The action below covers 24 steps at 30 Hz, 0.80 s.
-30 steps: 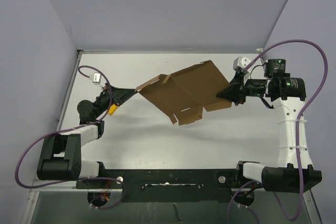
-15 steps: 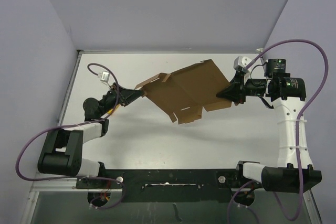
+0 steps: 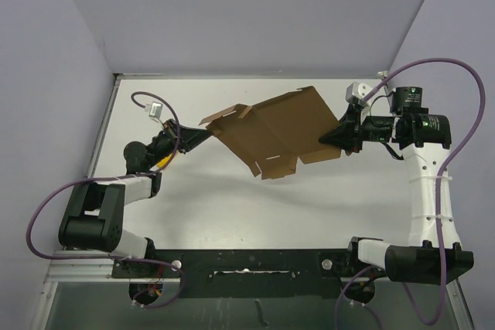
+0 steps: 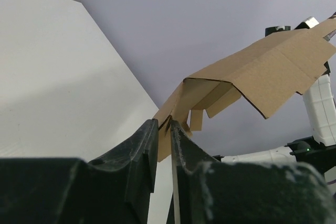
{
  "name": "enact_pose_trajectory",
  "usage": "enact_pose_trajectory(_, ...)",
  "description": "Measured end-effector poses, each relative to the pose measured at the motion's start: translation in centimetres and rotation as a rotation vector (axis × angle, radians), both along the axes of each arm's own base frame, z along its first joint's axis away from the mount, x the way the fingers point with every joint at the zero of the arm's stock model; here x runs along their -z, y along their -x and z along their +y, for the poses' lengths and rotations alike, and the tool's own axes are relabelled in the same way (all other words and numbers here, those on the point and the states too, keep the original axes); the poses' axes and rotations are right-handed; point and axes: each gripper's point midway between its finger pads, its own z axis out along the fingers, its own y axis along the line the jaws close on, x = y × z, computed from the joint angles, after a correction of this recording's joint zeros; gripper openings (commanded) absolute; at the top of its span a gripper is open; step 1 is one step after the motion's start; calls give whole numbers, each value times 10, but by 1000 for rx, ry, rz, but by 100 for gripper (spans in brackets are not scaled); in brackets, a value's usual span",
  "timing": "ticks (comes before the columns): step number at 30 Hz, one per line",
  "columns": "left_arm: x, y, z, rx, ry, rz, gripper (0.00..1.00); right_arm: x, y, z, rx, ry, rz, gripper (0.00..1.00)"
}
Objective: Fold the paper box
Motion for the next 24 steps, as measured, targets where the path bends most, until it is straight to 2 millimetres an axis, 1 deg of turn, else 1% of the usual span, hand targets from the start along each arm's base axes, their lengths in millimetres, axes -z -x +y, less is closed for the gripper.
enact_pose_trajectory(4, -1, -2, 0, -4, -7, -20, 0, -1, 0, 0, -3, -6, 0, 0)
enact_pose_trajectory(16, -4, -3, 0, -14, -27, -70, 0, -1, 0, 0, -1, -13, 1, 0)
enact_pose_trajectory(17, -4, -3, 0, -14, -30, -75, 3, -1, 0, 0, -1, -13, 4, 0)
enact_pose_trajectory(19, -3, -2, 1, -13, -43, -87, 37, 1, 0, 0, 0, -13, 8, 0)
enact_pose_trajectory(21, -1, 2, 9, -35, -57, -95, 51, 2, 0, -1, 1, -11, 10, 0)
enact_pose_trajectory(23, -2, 14, 26, -92, -75, -92, 64, 3, -1, -2, 2, -2, 2, 0)
enact_pose_trajectory(24, -7, 22, 34, -124, -89, -109, 72, 4, -1, -2, 1, 3, -1, 0)
